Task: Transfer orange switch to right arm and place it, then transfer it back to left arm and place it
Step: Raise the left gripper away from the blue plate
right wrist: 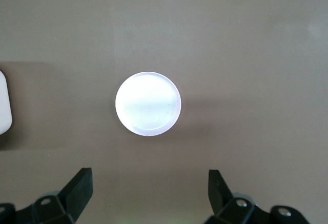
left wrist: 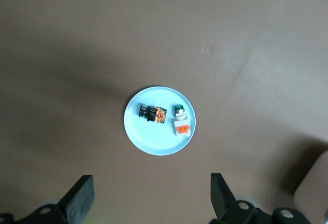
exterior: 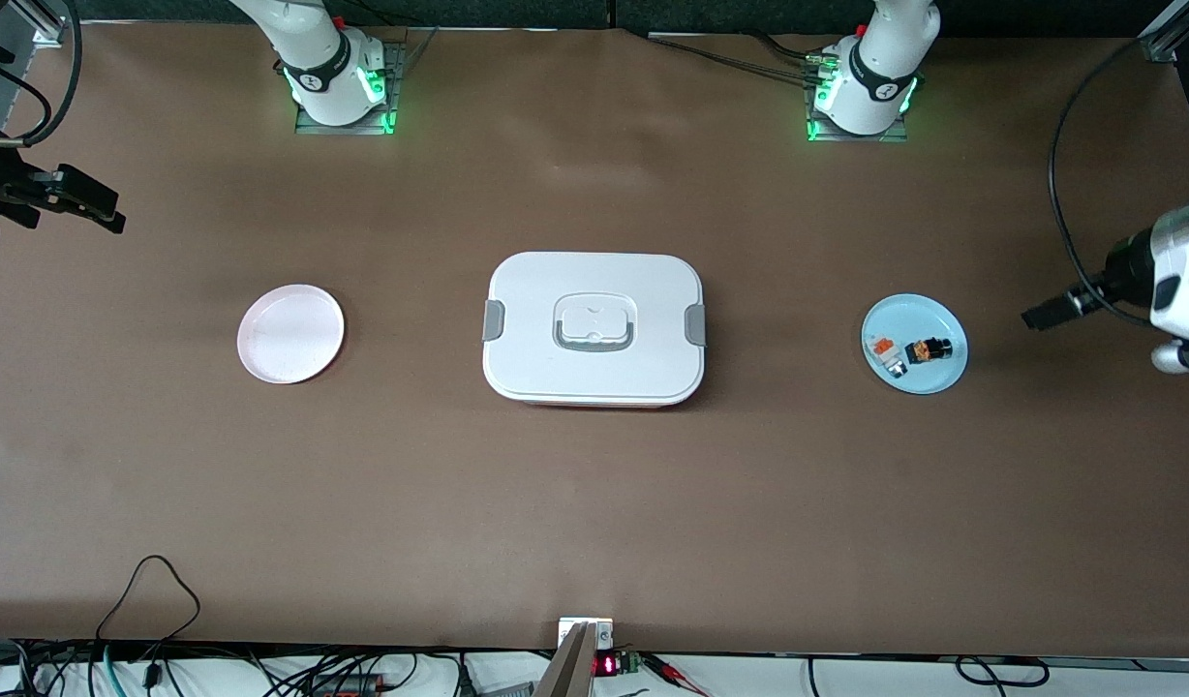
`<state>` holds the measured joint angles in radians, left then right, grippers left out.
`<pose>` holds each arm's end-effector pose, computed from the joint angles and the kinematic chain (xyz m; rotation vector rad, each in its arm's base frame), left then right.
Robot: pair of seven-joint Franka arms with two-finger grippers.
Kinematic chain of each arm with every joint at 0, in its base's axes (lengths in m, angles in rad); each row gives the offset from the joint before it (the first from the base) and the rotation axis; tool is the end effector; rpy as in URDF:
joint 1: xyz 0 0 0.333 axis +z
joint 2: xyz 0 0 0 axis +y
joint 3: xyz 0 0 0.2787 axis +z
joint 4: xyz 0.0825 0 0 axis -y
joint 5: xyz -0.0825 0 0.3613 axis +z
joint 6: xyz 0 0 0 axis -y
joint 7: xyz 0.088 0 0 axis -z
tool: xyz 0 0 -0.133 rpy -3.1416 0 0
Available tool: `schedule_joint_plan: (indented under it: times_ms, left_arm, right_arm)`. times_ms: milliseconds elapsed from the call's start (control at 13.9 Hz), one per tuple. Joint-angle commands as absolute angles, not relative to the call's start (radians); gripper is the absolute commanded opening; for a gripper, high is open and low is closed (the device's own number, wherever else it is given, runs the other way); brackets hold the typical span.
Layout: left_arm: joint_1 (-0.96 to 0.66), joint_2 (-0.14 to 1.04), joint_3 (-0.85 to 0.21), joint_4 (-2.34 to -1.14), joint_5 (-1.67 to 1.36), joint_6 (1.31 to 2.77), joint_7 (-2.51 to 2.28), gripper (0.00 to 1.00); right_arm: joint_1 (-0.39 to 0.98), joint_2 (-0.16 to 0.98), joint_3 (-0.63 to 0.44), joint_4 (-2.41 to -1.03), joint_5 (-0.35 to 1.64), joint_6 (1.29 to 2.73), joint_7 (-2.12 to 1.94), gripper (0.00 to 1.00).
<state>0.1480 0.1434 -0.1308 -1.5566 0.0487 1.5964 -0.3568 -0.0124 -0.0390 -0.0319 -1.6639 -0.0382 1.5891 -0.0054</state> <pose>0.5637 0.0198 0.4916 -3.0384 -0.5696 0.1482 0.5193 -0.0283 0.5416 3.1045 -0.0582 -0.0570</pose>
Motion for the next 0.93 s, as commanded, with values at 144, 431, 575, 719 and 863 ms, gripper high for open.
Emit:
schedule_joint_plan:
  times_ms: [144, 431, 575, 719, 863]
  left_arm:
    - [0.014, -0.017, 0.021, -1.578, -0.047, 1.534, -0.229, 1.0]
    - [0.003, -0.075, 0.031, -1.582, -0.064, 1.525, -0.103, 1.0]
    - [0.011, -0.1, 0.029, -1.609, -0.064, 1.516, 0.004, 1.0]
    - [0.011, -0.104, 0.028, -1.617, -0.061, 1.52, 0.025, 1.0]
    - [0.006, -0.095, 0.025, -1.618, -0.058, 1.516, 0.017, 1.0]
  right_arm:
    - [-0.02, -0.043, -0.029, -1.654, -0.021, 1.585, -0.021, 1.0]
    - [-0.02, -0.043, -0.029, -1.654, -0.02, 1.58, -0.021, 1.0]
    - [-0.02, -0.046, -0.029, -1.654, -0.02, 1.58, -0.021, 1.0]
    - [-0.02, -0.048, -0.031, -1.654, -0.02, 1.58, -0.02, 1.0]
    - [-0.021, -0.049, -0.034, -1.654, -0.02, 1.58, -0.018, 1.0]
